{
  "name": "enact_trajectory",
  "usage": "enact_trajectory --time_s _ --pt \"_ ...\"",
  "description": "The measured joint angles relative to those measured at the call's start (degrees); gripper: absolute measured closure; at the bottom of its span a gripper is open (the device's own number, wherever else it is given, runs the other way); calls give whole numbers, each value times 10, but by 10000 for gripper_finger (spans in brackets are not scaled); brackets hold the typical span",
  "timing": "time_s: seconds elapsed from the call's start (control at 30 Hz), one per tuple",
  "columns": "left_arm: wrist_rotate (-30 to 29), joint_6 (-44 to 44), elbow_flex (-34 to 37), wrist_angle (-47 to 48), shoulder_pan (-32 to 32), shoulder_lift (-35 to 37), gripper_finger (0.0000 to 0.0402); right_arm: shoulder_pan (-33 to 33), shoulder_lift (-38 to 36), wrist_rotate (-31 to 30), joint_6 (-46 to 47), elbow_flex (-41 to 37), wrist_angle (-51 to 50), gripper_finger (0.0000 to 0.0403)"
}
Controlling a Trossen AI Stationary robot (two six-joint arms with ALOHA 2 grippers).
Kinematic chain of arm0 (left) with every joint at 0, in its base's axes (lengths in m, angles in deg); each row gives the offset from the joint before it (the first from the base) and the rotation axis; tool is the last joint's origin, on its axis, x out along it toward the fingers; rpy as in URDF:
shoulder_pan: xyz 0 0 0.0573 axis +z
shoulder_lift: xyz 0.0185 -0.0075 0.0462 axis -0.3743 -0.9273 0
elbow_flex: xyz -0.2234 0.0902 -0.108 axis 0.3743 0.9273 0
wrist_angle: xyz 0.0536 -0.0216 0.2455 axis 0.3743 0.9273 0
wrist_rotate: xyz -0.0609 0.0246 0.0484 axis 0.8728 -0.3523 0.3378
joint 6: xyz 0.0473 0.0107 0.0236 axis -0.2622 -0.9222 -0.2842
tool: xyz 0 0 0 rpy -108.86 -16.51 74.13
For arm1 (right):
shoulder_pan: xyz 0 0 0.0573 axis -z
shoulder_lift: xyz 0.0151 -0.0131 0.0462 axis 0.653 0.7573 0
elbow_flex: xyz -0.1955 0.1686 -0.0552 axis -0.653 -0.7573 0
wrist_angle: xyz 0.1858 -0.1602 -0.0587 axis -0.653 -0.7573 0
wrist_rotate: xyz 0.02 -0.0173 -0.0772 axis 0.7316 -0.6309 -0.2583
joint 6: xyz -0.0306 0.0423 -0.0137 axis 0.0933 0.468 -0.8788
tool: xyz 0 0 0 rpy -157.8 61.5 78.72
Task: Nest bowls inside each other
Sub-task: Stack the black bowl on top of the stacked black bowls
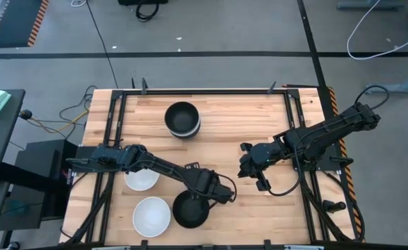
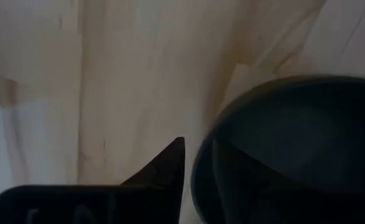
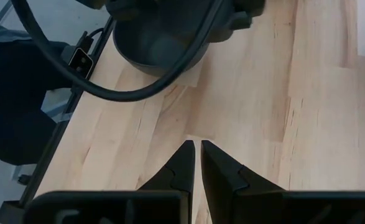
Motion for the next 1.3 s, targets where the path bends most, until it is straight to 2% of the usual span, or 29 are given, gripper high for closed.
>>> enact_trajectory --time_s 0.2,1.3 --pt "33 -8 18 1 1 -1 319 0 0 0 0 0 -1 366" --pt "51 -74 18 -25 14 -24 311 0 0 0 5 0 -2 366"
